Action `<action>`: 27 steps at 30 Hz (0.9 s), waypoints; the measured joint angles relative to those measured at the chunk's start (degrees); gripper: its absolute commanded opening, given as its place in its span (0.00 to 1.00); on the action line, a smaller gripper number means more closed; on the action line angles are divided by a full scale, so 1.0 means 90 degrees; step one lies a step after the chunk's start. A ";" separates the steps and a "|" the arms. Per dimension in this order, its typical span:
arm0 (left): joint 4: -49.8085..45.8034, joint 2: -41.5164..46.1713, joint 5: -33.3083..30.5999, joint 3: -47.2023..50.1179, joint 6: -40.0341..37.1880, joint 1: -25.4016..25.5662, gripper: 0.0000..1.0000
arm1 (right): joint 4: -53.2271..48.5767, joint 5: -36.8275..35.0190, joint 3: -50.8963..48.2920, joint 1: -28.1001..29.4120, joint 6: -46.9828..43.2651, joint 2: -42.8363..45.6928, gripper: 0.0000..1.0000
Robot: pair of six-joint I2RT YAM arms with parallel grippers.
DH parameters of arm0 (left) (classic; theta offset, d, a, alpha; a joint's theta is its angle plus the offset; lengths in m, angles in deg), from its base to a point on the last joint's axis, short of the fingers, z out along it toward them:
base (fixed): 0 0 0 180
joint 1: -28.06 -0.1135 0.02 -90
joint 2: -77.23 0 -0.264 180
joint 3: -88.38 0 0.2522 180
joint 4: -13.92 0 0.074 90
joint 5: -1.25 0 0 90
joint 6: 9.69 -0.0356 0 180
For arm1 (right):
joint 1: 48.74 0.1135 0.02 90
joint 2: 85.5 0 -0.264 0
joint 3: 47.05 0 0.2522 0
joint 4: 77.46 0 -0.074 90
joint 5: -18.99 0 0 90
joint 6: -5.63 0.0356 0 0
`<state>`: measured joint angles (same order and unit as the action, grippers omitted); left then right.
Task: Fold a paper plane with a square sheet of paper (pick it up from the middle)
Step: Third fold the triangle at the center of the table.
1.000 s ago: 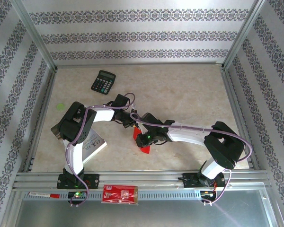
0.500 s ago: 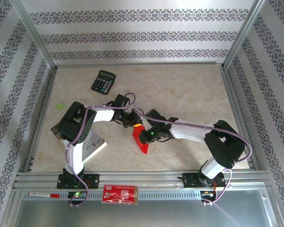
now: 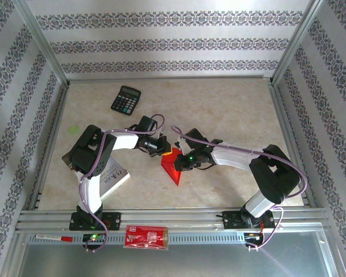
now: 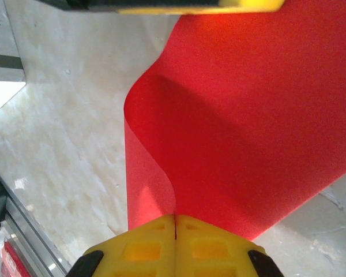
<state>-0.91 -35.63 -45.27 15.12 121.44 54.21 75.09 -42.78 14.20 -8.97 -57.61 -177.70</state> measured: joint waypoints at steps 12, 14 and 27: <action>-0.0022 0.0024 -0.0029 0.0010 -0.0015 0.0000 0.00 | 0.0109 0.0335 -0.0250 -0.0206 -0.0012 -0.0155 0.05; -0.0024 0.0027 -0.0032 0.0010 -0.0024 0.0000 0.00 | 0.0165 0.0367 -0.0250 -0.0240 -0.0012 -0.0216 0.05; -0.0051 0.0034 -0.0049 0.0010 -0.0027 0.0002 0.00 | 0.0141 0.0471 0.0056 -0.0243 -0.0066 -0.0622 0.05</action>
<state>-1.36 -35.33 -45.71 15.20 121.20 54.23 76.35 -38.54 14.70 -11.16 -58.20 -183.30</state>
